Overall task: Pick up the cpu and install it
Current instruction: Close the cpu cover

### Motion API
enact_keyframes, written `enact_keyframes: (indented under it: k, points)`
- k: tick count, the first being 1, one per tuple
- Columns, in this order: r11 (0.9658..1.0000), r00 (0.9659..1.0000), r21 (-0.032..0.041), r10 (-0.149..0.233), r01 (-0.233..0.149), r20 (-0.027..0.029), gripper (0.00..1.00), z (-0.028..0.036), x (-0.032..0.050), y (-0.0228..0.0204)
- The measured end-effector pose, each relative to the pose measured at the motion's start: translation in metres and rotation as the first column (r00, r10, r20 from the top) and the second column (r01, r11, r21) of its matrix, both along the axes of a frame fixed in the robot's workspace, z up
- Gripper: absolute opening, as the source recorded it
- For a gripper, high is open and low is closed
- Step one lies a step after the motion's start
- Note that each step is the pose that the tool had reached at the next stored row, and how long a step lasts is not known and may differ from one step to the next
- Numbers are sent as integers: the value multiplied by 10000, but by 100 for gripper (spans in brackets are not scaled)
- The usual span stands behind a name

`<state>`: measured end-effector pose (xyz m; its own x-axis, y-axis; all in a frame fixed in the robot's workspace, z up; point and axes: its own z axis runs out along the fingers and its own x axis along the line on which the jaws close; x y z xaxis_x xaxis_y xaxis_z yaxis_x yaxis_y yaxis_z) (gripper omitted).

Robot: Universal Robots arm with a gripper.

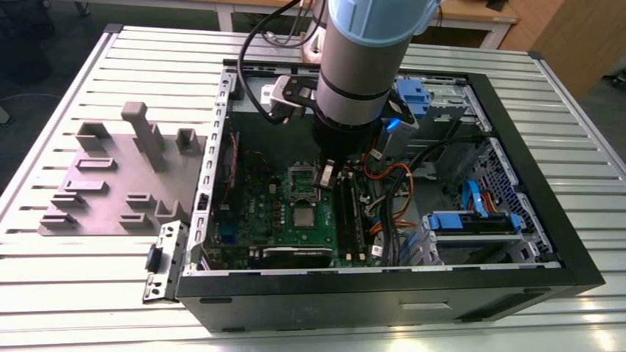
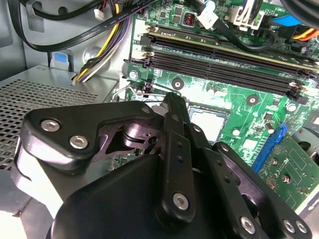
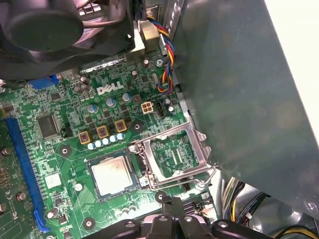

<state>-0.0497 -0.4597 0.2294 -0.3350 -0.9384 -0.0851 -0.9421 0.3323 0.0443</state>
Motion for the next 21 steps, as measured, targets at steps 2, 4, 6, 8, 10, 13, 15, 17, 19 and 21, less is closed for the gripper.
enact_keyframes:
  k: [2, 4, 6, 8, 10, 13, 15, 17, 19, 21]
  points:
    - [10000, 10000, 0, 0, 0, 2, 11, 0, 0, 0]
    - [10000, 10000, 0, 0, 0, 4, 11, 0, 0, 0]
    - [10000, 10000, 0, 0, 0, 6, 11, 0, 0, 0]
    - [10000, 10000, 0, 0, 0, 7, 11, 0, 0, 0]
    - [10000, 10000, 0, -1, 1, 8, 11, -1, 3, 10]
    - [10000, 10000, 0, 0, 0, 7, 11, -6, 13, 54]
    - [10000, 10000, 0, 0, 0, 8, 11, -9, 23, 87]
    - [10000, 10000, 0, -1, 1, 7, 11, -14, 36, 116]
    - [10000, 10000, 0, -1, 1, 7, 11, -20, 41, 141]
    - [10000, 10000, 1, 0, 0, 7, 11, -28, 44, 162]
